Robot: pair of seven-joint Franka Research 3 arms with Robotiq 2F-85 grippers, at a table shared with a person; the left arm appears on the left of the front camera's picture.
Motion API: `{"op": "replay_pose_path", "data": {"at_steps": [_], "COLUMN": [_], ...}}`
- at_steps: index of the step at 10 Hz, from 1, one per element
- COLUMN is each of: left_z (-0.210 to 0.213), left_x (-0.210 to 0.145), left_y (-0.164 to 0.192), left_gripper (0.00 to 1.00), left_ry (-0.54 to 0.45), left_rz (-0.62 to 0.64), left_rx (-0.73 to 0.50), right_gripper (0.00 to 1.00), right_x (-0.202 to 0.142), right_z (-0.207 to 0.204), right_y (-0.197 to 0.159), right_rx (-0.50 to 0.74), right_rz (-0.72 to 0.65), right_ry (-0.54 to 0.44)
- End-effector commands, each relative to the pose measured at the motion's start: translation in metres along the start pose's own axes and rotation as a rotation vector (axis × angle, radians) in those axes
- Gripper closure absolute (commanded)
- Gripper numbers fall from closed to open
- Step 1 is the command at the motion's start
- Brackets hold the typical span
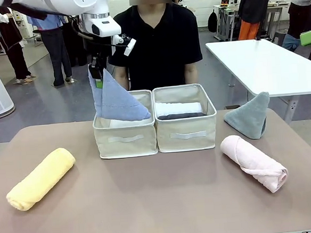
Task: Sort the towels based on their folding style.
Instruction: Pick up one triangle-folded towel and place it in the left Fabric basket.
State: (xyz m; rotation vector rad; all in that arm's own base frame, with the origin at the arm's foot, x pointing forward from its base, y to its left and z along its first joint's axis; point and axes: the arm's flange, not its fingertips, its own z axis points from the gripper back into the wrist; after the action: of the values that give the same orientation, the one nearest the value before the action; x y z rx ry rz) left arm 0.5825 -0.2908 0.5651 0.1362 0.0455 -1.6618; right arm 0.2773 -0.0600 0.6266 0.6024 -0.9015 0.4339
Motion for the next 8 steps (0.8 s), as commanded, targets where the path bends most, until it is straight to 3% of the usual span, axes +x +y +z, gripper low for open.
{"op": "replay_pose_path", "data": {"at_steps": [1,4,8], "left_z": [-0.011,-0.058,-0.114], "left_x": [0.004,0.011,0.024], "left_y": [0.006,0.005,-0.009], "left_gripper": [0.81,0.81,0.81], "left_ry": [-0.071,-0.073,0.025], "left_rz": [-0.053,-0.073,-0.110], "left_rx": [-0.041,-0.164,-0.294], "right_gripper": [0.00,0.00,0.00], "right_x": [-0.001,-0.001,-0.001], "right_z": [-0.002,-0.002,-0.002], "right_y": [-0.001,-0.001,-0.001], "right_rx": [0.030,0.030,0.030], "right_rz": [0.010,0.010,0.010], "right_ry": [-0.006,-0.006,-0.006]}}
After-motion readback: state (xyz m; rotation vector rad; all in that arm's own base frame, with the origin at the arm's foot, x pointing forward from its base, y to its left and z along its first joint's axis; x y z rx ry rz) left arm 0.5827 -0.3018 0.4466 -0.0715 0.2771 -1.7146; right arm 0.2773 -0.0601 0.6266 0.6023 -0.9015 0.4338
